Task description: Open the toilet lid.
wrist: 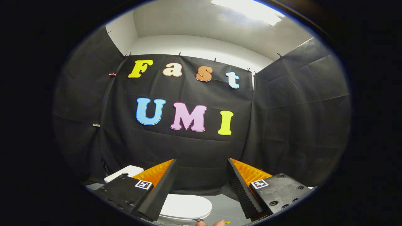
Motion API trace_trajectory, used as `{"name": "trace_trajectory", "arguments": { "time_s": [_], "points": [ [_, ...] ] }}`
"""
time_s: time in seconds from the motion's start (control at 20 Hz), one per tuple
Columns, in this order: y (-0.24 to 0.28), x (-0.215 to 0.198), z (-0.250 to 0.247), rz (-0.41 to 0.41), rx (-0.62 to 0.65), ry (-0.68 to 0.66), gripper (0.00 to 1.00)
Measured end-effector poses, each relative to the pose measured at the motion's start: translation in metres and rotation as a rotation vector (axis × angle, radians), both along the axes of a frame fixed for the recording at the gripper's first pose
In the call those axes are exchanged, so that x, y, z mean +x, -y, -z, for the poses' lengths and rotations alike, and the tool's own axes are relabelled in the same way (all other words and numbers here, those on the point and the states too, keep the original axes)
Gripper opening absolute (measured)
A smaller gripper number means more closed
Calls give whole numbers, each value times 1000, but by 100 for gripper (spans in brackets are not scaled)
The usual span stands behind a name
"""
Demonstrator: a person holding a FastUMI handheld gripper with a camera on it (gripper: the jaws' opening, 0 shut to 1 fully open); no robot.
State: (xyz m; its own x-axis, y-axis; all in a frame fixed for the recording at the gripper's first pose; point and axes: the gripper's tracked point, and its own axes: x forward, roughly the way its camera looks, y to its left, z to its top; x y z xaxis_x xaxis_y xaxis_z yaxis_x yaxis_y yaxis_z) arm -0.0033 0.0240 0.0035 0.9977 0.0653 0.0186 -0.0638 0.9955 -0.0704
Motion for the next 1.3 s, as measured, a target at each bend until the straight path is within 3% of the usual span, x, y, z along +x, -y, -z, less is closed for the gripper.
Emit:
{"name": "trace_trajectory", "arguments": {
  "time_s": [0.25,0.5,0.95,1.3],
  "points": [
    [-12,0,9,-32,-1,46,98],
    [-23,7,50,-63,-20,44,98],
    [-33,17,161,-138,-81,29,98],
    [-28,21,255,-191,-28,-37,98]
  ]
}}
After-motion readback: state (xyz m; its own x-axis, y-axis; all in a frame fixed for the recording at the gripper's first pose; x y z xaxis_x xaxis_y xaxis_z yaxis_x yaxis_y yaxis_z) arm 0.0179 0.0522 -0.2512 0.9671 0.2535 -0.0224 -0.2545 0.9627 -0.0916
